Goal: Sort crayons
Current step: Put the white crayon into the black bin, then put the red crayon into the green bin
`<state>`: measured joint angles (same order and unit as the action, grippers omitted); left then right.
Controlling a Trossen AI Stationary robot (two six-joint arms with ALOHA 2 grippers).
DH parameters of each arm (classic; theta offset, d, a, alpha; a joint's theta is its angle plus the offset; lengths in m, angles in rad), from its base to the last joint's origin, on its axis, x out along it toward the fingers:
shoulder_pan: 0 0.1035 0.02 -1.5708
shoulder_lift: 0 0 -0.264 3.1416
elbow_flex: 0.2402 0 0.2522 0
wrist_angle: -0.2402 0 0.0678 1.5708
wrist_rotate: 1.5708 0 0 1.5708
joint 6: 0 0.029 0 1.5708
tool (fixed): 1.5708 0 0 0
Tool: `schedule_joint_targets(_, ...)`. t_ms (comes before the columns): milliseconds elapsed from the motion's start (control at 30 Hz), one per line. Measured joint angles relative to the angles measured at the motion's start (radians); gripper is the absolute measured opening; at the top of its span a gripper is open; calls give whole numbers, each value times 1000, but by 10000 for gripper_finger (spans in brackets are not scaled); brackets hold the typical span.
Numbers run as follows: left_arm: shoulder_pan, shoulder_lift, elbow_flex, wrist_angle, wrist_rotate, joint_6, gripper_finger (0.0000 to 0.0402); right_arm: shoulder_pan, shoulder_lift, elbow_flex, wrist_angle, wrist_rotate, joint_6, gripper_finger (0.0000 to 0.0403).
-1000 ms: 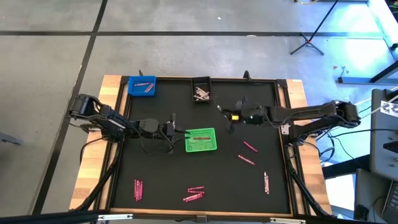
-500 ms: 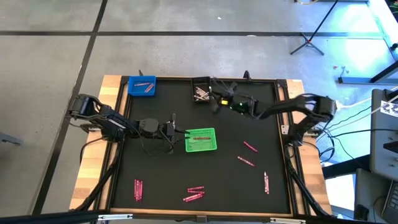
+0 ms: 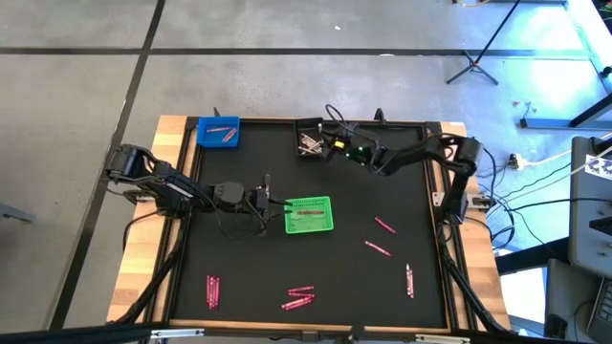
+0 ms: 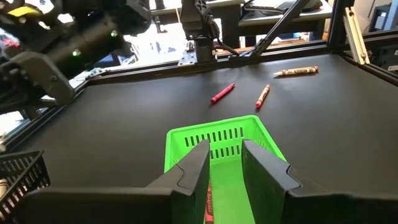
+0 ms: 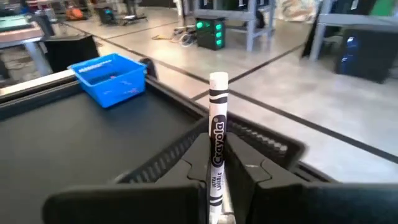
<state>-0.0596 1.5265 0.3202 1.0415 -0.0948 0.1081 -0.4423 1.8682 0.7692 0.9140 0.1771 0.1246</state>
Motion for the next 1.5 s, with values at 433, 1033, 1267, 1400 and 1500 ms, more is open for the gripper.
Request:
schedule_joint_targets(433, 0, 0, 0, 0, 3, 0, 86, 3, 50, 117, -317, -39, -6, 31)
schedule_joint_targets(1033, 0, 0, 0, 0, 8, -21, 86, 35, -219, 117, -766, -90, -104, 126)
schedule_joint_targets(1267, 0, 0, 0, 0, 8, -21, 86, 157, -449, 117, -1239, -92, -70, 125)
schedule_joint_targets(1400, 0, 0, 0, 0, 8, -21, 86, 248, -521, 117, -1478, -92, 31, 124)
schedule_joint_targets(1500, 0, 0, 0, -1, 8, -27, 86, 322, -533, 116, -1625, -93, 131, 124)
